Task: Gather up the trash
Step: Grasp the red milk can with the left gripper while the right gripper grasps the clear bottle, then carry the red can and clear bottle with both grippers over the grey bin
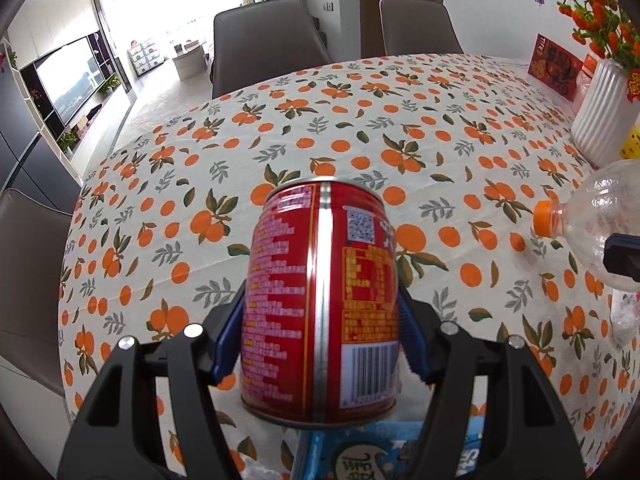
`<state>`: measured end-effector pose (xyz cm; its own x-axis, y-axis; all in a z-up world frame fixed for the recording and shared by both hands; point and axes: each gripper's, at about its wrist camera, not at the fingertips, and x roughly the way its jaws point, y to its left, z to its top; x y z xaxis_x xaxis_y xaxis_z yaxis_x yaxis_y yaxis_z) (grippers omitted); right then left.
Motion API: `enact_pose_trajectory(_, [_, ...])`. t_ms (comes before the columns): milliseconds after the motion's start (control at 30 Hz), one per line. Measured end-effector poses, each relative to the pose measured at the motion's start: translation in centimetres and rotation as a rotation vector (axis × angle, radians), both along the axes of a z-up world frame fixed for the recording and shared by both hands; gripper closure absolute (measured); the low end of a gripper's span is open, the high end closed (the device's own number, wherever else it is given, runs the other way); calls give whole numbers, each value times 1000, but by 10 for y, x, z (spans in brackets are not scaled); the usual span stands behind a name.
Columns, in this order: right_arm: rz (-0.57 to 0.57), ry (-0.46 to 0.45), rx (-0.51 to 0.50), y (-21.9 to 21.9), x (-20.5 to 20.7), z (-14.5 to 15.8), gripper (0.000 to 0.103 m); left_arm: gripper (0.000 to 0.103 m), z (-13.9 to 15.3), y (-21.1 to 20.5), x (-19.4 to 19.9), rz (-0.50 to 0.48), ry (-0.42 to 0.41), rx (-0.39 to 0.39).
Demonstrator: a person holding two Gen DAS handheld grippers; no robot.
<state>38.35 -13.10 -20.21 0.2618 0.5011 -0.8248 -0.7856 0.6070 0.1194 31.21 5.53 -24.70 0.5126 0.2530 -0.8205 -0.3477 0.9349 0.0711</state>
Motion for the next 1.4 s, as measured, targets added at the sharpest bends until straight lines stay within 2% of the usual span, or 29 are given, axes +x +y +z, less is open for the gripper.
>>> enact_pose_trajectory(267, [5,-61,37,12,-52,45,99,37,46,13,-48,-22,-64,38])
enact_pose_trajectory(467, [26,-69,85,28,-118,68,99,37,70,26,-111,-18,-83,54])
enact_pose_trajectory(600, [96,-65,108,41,-171,80,99,37,79,35,-165,23,-91,57])
enact_pose_trajectory(833, [299,-26,153,69,-264,88,99,37,91,46,-295,209,-96,78])
enact_pose_trajectory(1100, [531,44,158,102,-379,71,99,37,83,47,-446,431,-46,76])
enact_pose_trajectory(1300, [695,83,128,143,-468,59,99,37,76,65,-539,570,-21,60])
enact_pose_trajectory(1400, [735,89,116,167,-498,54,99,37,71,85,-578,618,-24,47])
